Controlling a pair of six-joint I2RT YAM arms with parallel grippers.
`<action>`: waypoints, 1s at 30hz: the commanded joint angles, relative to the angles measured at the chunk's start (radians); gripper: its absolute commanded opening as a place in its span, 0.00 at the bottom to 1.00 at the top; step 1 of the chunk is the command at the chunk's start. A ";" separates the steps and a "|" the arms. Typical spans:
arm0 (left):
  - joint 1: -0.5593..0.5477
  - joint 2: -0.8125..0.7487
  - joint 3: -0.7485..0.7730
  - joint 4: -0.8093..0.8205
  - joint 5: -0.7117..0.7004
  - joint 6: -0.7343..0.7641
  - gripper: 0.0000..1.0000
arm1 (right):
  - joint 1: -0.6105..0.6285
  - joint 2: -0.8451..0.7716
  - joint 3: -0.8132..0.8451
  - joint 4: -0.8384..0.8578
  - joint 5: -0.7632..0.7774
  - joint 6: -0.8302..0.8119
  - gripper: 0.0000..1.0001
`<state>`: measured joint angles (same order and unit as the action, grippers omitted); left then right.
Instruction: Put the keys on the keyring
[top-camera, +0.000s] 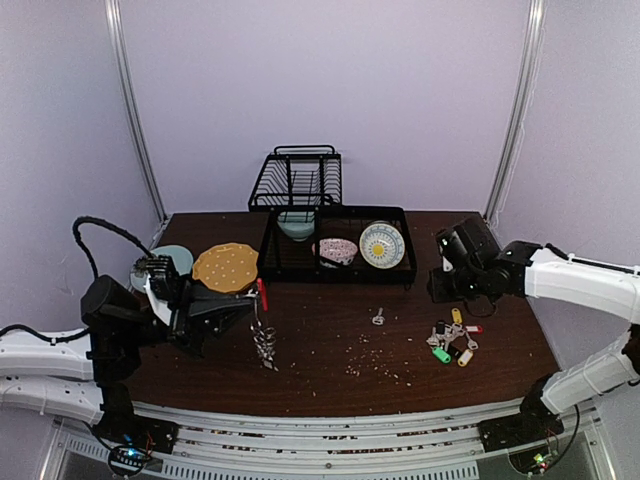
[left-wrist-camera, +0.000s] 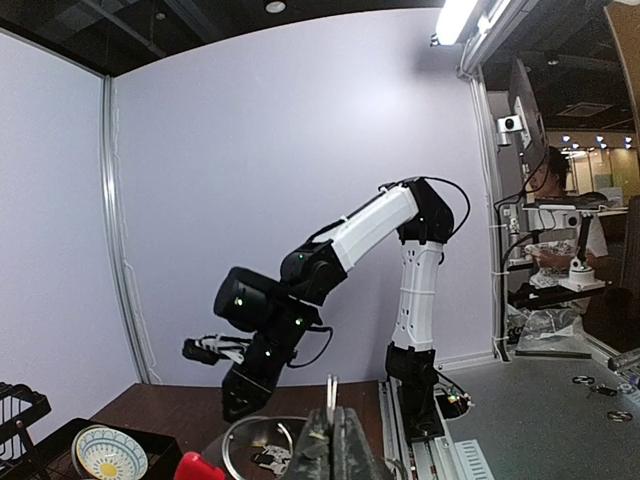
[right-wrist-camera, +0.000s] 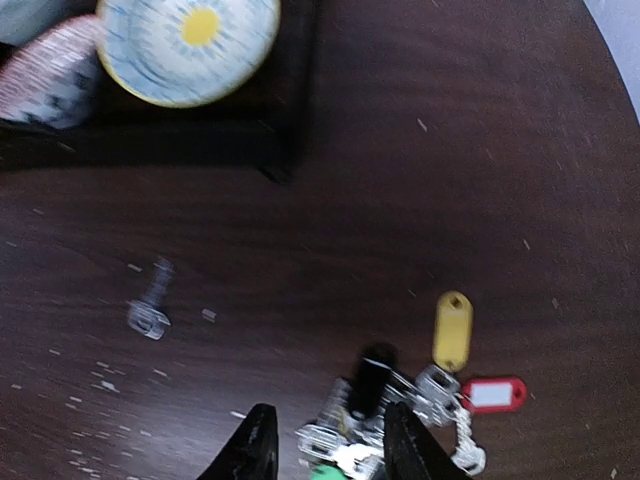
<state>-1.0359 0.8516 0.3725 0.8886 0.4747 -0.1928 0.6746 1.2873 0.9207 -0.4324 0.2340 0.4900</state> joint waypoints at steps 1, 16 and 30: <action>-0.001 -0.021 0.040 0.009 -0.010 0.016 0.00 | -0.067 -0.019 -0.117 -0.151 0.028 0.136 0.39; -0.001 -0.019 0.050 -0.026 -0.004 0.028 0.00 | -0.168 0.162 -0.137 -0.053 0.039 0.067 0.30; -0.001 -0.005 0.057 -0.040 -0.004 0.041 0.00 | -0.200 0.259 -0.104 -0.028 0.095 -0.011 0.13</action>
<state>-1.0359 0.8436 0.3893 0.8116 0.4747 -0.1654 0.4808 1.5307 0.7872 -0.4614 0.2913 0.5022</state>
